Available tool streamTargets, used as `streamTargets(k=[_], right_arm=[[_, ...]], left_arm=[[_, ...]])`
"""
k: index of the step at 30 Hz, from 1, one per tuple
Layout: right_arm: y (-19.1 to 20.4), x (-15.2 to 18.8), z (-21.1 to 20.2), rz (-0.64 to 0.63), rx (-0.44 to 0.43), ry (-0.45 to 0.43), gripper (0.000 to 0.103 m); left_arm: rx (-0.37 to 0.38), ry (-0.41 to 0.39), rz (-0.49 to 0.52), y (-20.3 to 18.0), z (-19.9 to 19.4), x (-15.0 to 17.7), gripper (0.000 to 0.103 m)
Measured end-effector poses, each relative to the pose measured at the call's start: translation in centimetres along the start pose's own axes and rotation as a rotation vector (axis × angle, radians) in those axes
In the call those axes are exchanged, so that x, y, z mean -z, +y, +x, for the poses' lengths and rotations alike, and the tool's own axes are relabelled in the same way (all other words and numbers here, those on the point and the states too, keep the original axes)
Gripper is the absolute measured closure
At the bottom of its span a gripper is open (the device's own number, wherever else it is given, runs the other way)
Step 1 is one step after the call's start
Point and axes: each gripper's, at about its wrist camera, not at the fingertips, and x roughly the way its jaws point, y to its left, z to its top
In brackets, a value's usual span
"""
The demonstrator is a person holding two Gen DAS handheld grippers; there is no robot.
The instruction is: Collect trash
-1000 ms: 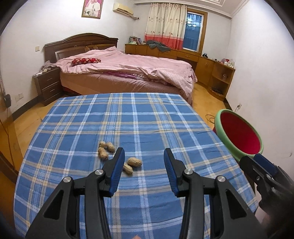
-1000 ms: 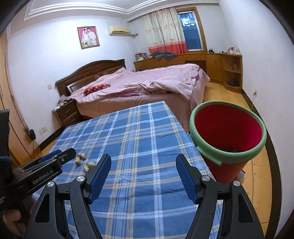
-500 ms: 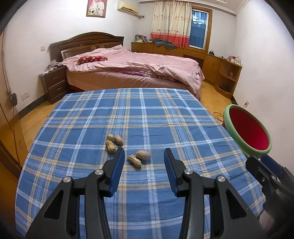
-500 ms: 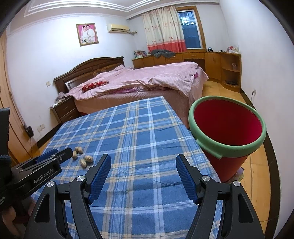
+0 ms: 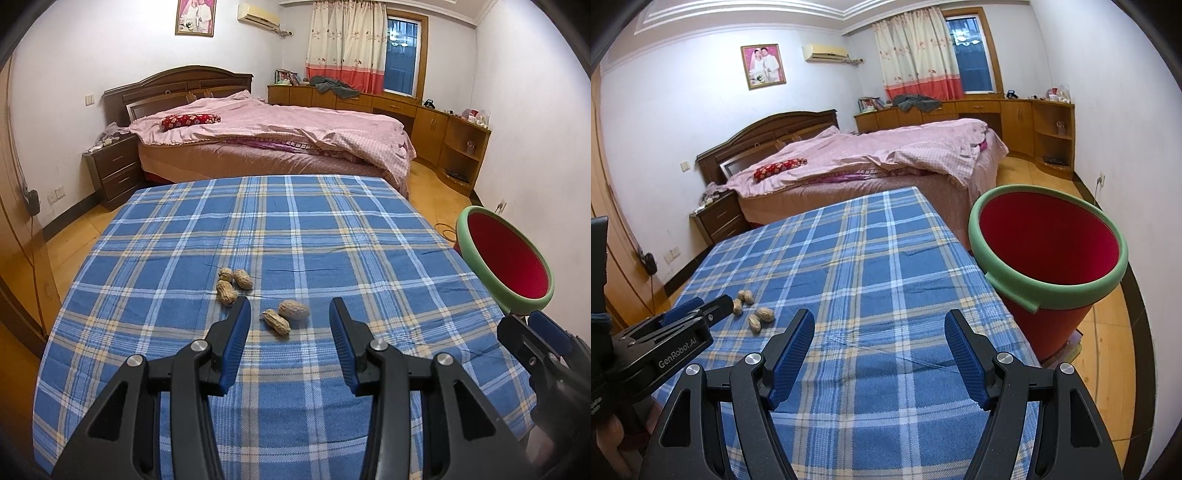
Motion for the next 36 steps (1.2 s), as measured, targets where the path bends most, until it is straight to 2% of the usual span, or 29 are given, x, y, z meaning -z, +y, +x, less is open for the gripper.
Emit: streamTargets(k=[36], right_arm=[[0.00, -0.01, 0.01, 0.000, 0.000, 0.000, 0.029]], left_arm=[[-0.009, -0.011, 0.000, 0.46, -0.24, -0.35, 0.059]])
